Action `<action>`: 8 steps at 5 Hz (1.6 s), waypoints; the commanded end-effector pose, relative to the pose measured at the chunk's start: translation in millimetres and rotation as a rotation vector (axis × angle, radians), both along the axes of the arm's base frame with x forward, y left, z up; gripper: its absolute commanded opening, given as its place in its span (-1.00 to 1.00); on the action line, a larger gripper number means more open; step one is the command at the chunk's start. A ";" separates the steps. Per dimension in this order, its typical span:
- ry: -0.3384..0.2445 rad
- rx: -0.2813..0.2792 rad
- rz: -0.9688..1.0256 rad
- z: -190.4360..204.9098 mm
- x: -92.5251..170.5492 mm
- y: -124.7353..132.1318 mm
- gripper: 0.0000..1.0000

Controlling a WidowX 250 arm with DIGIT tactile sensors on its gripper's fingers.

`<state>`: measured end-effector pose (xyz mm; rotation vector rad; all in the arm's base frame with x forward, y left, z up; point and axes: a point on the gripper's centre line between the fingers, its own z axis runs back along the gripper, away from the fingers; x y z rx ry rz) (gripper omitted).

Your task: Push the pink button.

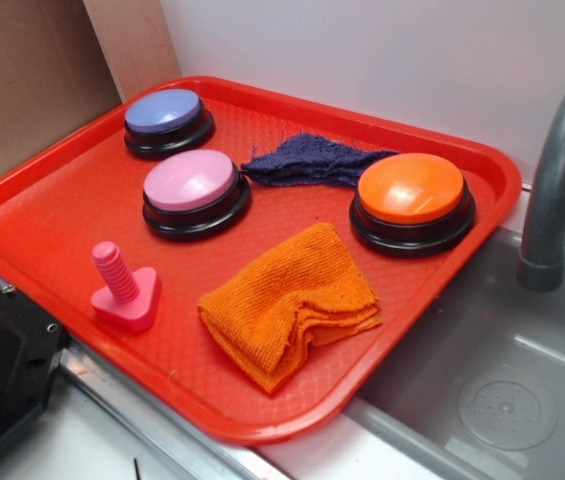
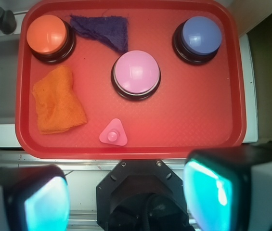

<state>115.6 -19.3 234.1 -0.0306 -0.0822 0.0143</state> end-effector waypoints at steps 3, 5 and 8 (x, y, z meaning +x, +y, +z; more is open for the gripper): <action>-0.011 0.152 -0.128 -61.0 102.5 46.0 1.00; -0.018 0.078 -0.232 -128.8 113.8 49.7 1.00; 0.019 0.028 -0.328 -176.4 115.8 25.9 1.00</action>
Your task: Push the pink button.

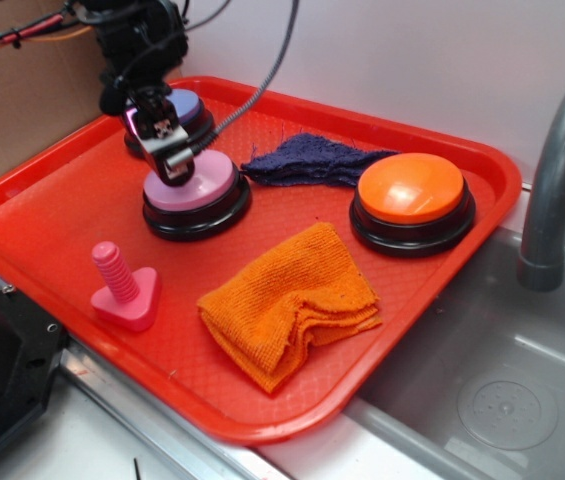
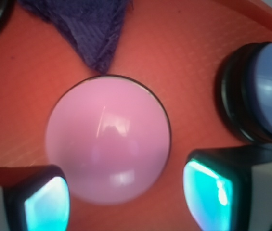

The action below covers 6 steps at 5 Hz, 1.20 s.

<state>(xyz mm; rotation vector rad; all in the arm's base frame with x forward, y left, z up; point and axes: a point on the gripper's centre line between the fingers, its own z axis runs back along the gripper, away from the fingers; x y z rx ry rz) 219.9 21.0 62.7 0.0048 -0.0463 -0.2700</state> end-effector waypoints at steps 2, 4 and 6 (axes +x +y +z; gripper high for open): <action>0.008 -0.023 -0.018 -8.7 13.2 -9.0 1.00; -0.035 -0.002 0.000 18.0 11.1 -4.5 1.00; -0.043 0.018 0.007 29.7 7.2 -7.2 1.00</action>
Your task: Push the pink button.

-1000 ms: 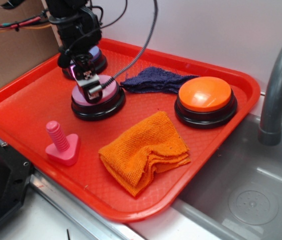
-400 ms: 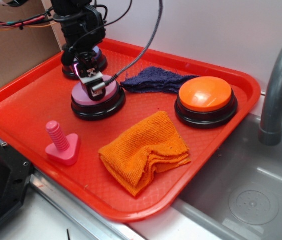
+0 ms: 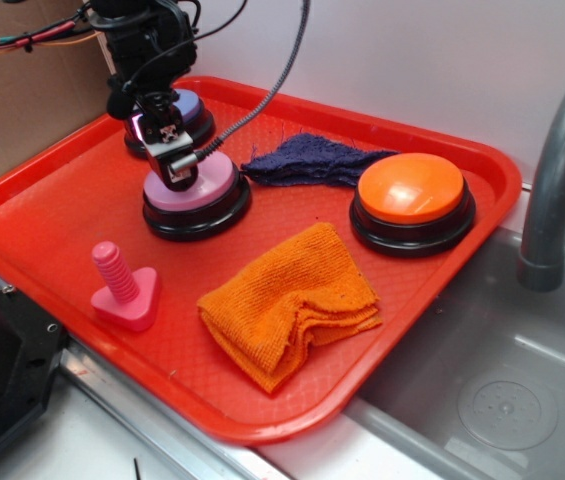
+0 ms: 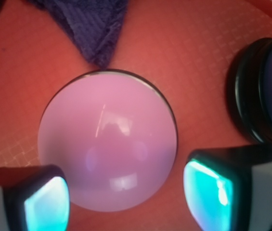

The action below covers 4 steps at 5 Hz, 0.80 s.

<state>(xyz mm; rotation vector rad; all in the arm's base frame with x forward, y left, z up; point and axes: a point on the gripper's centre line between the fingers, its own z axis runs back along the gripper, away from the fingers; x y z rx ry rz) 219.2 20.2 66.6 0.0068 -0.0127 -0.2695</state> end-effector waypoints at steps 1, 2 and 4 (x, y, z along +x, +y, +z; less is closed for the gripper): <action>-0.073 0.005 0.003 34.3 6.0 -6.1 1.00; -0.070 -0.016 0.004 37.9 5.3 -6.1 1.00; -0.107 -0.002 0.035 52.3 0.2 -3.7 1.00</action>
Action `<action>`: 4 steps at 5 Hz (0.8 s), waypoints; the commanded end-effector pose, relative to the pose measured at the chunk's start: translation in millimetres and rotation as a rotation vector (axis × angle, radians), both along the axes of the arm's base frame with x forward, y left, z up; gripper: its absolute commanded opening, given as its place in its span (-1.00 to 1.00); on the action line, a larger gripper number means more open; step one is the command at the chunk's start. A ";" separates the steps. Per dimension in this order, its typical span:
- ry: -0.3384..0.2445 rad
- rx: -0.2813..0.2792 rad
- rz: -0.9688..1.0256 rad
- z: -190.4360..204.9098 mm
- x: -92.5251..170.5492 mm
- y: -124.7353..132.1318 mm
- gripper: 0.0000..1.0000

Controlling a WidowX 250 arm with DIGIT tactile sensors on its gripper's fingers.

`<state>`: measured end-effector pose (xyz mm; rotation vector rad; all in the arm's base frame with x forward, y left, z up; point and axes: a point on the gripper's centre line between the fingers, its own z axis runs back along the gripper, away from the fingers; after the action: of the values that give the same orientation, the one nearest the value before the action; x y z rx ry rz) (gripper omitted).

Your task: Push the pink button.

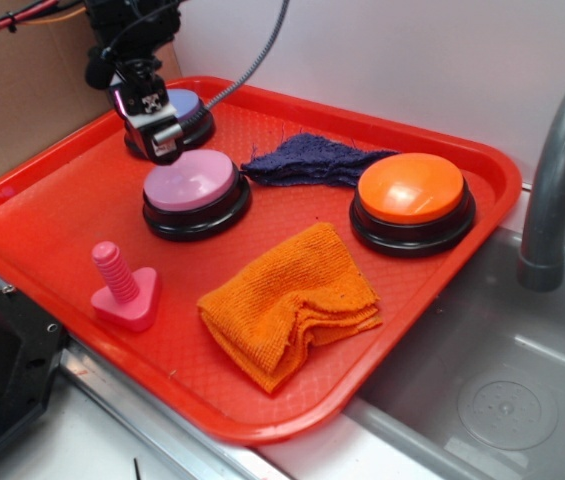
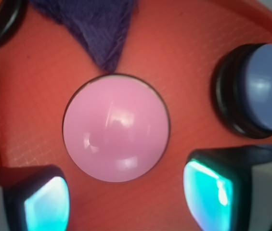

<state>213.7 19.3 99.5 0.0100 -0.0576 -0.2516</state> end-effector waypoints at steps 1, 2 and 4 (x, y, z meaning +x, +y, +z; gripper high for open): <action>-0.072 0.005 0.026 24.3 5.5 -1.2 1.00; -0.062 -0.005 0.030 27.5 5.5 0.5 1.00; -0.084 -0.003 0.030 39.3 2.7 0.3 1.00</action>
<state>207.5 22.8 124.9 0.0087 -0.0864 -0.2256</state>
